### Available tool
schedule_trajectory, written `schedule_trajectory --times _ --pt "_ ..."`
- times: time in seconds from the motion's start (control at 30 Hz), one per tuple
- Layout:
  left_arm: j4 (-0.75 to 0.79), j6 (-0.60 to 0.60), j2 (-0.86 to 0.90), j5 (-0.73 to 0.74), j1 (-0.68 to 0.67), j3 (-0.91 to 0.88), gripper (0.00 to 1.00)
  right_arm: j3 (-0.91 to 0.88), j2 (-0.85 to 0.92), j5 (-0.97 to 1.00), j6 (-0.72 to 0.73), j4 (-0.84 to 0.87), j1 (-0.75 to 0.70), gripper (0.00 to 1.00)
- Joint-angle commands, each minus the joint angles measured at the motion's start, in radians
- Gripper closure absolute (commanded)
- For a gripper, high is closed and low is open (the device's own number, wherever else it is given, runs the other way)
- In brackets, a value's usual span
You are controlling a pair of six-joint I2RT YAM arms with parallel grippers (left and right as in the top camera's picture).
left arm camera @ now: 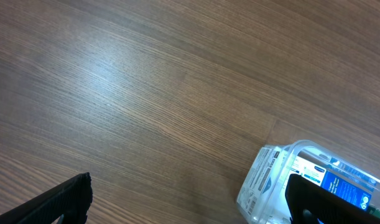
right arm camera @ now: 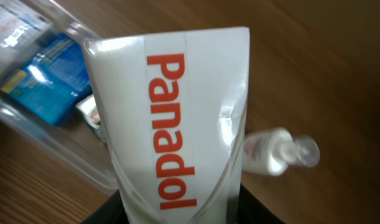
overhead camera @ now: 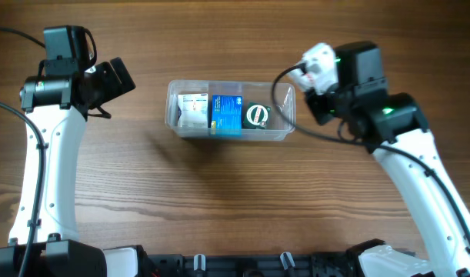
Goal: Pack container
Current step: 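Lift the Panadol box and carry it over the container, then lower the Panadol box into the container, release, and raise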
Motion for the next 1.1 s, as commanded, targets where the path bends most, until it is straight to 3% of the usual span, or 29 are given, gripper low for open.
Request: schedule_trajectory --times 0.0,0.33,0.67,1.07 --pt "0.002 0.019 -0.007 0.008 0.004 0.005 0.00 0.021 -0.004 0.008 -0.022 0.077 0.113 0.61" --pt "0.002 0.019 -0.007 0.008 0.004 0.005 0.00 0.020 0.170 -0.126 -0.159 0.261 0.270 0.61" --pt "0.002 0.019 -0.007 0.008 0.004 0.005 0.00 0.021 0.391 -0.122 -0.308 0.289 0.283 0.60" --pt "0.002 0.019 -0.007 0.008 0.004 0.005 0.00 0.020 0.440 -0.105 -0.617 0.303 0.283 0.57"
